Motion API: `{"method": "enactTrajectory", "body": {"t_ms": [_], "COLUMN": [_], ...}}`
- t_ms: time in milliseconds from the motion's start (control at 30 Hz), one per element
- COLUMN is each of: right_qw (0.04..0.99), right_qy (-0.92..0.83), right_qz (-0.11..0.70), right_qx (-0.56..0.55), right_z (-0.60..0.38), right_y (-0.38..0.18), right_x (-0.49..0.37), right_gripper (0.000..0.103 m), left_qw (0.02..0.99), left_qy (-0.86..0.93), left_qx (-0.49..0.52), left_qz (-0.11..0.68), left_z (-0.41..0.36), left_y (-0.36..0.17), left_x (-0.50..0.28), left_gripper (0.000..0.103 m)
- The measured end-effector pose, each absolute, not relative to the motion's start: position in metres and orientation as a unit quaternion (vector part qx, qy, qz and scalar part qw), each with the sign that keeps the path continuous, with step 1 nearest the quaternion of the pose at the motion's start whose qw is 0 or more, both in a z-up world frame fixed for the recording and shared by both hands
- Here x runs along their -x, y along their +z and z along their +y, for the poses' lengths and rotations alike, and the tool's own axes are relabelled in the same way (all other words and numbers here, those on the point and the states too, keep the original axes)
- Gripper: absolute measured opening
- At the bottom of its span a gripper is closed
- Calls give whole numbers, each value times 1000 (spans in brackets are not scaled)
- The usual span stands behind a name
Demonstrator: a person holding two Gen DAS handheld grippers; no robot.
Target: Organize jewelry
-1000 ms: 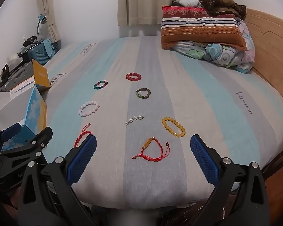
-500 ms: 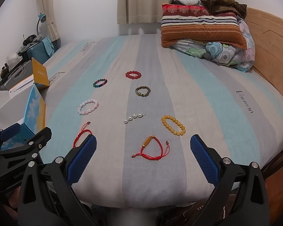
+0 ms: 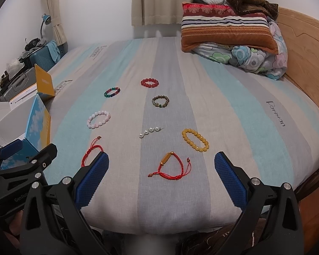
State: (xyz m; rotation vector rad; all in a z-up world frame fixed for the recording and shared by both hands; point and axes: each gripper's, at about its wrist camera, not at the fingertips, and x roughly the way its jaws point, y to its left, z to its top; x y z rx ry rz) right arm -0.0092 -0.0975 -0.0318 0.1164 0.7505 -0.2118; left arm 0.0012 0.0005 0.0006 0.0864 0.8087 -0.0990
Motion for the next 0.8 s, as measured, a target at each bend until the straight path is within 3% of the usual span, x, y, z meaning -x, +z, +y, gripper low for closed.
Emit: {"method": "enactTrajectory", "body": {"t_ms": [800], "right_qw": [918], "right_qy": [-102], "right_qz": [379], "right_qx": [-55], "right_z": [-97], "right_y": [-36], "right_x": [7], "right_gripper": [96], "left_qw": [911], "left_qy": [-53], "left_qx": [-45], "left_qz": [406], "left_z": [0], "left_y": [-5], "left_x": [0], "left_gripper": [97]}}
